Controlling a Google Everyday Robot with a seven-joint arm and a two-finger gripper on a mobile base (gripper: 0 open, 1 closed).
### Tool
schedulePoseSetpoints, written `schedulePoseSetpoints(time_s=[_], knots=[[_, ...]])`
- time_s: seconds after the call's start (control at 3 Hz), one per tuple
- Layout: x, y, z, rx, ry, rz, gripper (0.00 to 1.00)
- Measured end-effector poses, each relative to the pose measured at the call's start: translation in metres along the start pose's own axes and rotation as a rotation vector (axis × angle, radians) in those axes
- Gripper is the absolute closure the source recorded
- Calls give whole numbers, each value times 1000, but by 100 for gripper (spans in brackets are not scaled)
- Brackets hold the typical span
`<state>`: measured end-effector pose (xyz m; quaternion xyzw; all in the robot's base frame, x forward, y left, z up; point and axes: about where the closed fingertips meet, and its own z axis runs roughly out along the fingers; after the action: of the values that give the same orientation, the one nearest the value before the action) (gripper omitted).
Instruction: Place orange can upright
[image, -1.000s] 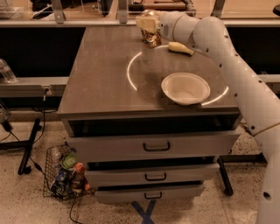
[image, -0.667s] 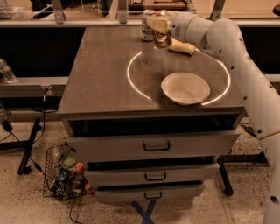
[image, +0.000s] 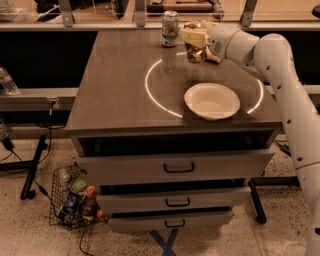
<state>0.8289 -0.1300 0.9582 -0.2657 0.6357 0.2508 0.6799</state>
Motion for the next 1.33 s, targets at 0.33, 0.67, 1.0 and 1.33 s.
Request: schedulePoseSetpoints(time_s=[0.33, 0.67, 1.0, 1.33], knots=[[20, -6, -12, -25, 4, -8, 100], [37, -13, -25, -19, 13, -7, 88], [47, -17, -37, -3, 11, -2, 66], [48, -20, -43, 8, 9, 0, 35]])
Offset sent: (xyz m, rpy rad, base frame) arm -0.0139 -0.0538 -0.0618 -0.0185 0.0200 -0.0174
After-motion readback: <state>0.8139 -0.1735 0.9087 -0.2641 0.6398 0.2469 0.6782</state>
